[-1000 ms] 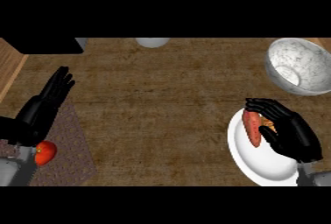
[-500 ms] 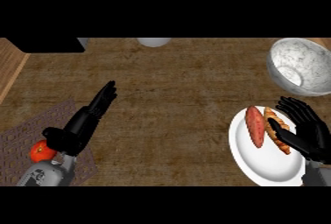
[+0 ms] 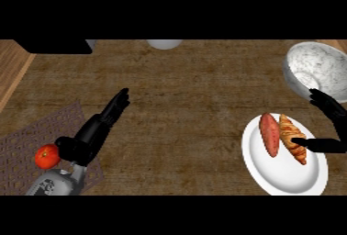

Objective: Pick the sweet potato from the plate and place it in the bowl

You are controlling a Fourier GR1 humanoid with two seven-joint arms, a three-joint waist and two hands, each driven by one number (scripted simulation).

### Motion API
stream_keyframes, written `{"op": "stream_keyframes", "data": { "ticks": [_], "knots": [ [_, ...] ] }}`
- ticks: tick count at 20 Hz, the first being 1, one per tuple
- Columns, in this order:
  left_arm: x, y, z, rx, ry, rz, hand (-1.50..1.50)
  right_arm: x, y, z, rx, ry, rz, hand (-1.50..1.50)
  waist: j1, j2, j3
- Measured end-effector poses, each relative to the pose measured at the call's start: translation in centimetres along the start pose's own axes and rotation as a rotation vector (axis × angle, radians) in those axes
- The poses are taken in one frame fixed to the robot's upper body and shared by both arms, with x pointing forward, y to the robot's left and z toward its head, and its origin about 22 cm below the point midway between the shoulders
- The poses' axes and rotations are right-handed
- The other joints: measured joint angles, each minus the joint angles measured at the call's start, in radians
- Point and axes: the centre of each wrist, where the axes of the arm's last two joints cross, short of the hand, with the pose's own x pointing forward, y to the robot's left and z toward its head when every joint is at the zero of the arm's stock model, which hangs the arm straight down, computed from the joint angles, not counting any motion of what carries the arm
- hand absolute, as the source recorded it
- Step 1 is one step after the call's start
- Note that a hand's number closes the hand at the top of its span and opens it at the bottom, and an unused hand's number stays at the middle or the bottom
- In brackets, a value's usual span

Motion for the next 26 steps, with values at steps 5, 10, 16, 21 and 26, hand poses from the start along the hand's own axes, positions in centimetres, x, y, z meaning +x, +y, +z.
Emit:
{"op": "stream_keyframes", "data": {
  "ticks": [5,10,16,21,26],
  "knots": [
    [0.0,-0.6,-0.2,-0.012,-0.001,0.005,0.0,2.8,-3.0,-1.3,0.285,0.151,0.196,-1.5,0.009,0.001,-0.001],
    [-0.4,-0.8,0.2,-0.009,0.003,0.003,0.0,6.3,-3.8,-3.2,0.505,0.262,0.259,-1.5,0.002,-0.002,-0.001],
    [0.0,-1.1,-0.4,0.001,-0.001,0.005,0.0,8.3,-2.7,-4.4,0.634,0.339,0.292,-1.5,-0.008,-0.003,0.0],
    [-0.2,-0.9,-0.2,0.017,0.003,0.002,0.0,8.9,-1.0,-5.0,0.659,0.369,0.311,-1.5,-0.01,-0.003,0.0],
    [0.6,-0.2,-0.1,0.011,0.003,-0.002,0.0,9.6,0.5,-4.6,0.638,0.354,0.333,-1.5,-0.013,-0.003,0.001]
  ]
}}
